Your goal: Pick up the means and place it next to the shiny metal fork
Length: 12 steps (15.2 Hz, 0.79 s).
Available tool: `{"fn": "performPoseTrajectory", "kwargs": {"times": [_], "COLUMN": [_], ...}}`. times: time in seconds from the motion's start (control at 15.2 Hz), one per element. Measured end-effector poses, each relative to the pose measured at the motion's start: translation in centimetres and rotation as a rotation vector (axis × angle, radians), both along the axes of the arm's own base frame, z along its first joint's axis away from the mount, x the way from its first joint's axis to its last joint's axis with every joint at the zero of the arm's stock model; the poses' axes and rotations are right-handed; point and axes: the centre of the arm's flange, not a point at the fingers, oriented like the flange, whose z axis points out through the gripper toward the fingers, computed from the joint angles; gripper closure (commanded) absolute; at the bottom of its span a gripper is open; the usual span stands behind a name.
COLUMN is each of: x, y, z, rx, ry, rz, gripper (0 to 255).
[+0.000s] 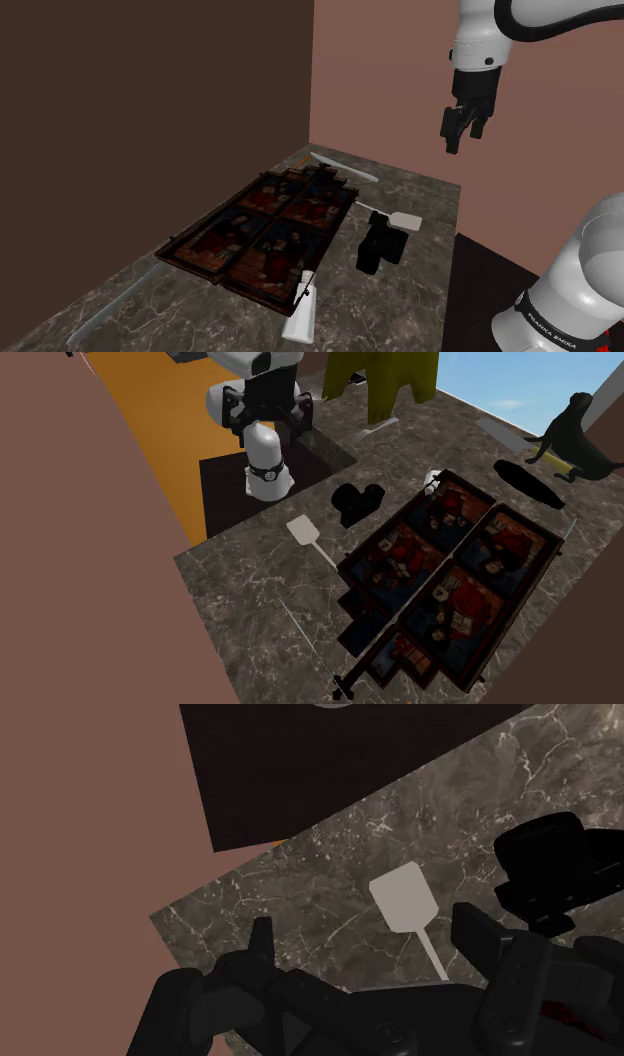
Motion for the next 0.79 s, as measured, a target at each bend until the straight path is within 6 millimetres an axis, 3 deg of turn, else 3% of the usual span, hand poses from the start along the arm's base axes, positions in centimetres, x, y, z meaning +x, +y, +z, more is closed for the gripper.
{"fn": "performPoseTrajectory", "kwargs": {"times": [0.26,0.79], "x": [2.0,10.5], "y": [-1.0,-3.5], "z": [-1.4,-6.2], "rx": [0.014,0.066], "ry": [-0.004,-0.026], "rz": [0.032,0.156], "gripper": [0,0]}}
